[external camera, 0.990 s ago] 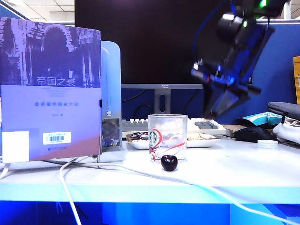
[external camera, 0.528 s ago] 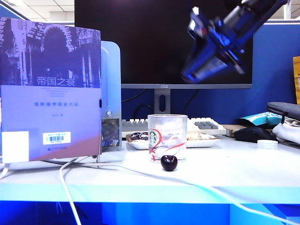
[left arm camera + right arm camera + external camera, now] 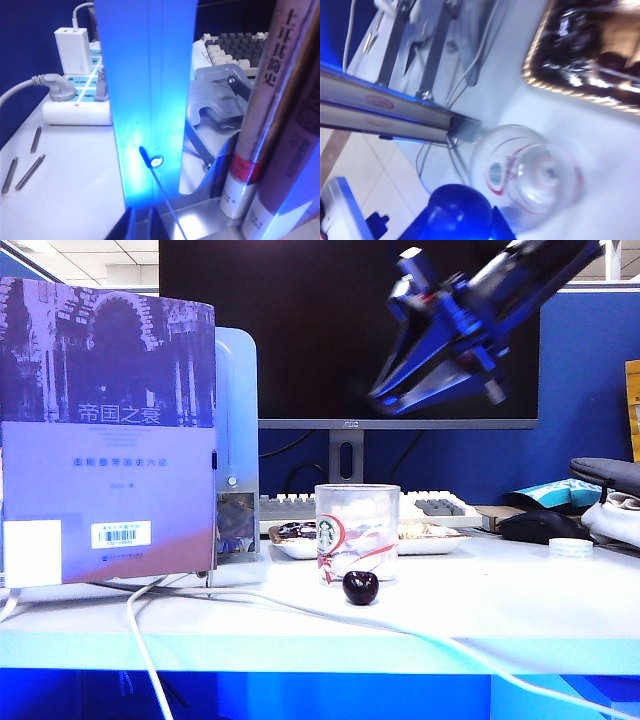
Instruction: Pick up the cherry on the right side of the glass and put it inside the glass.
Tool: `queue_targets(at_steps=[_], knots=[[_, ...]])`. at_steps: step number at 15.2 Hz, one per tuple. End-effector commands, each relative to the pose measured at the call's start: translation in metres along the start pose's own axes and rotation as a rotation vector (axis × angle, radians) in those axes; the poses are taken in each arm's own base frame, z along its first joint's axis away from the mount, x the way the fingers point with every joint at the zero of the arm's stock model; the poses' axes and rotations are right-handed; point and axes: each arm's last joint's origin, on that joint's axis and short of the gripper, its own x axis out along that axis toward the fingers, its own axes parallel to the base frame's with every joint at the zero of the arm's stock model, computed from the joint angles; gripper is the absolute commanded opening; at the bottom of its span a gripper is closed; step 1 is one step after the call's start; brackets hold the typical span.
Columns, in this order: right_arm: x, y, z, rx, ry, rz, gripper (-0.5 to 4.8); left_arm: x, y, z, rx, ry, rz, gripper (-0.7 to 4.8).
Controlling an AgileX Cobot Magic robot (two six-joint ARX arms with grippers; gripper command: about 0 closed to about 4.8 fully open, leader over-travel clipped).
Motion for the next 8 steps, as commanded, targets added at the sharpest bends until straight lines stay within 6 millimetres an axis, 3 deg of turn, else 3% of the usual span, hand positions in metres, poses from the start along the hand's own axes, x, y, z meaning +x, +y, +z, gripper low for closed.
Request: queue_targets(at_steps=[1,4,8], knots=[[0.02,0.011,0.0,-0.047,0.031,0.023,1.63,0.0,0.0,-0.001,-0.003,0.009,-0.004,0.53],[0.043,0.016,-0.004,-0.078,0.078,-0.04,1.63,0.0,0.0,-0.001,-0.003,0.01,-0.003,0.53],[0.048,0.009,-0.005,-0.098,0.086,-0.203,1.63,0.0,0.0,-0.001,-0.003,0.01,-0.003,0.53]])
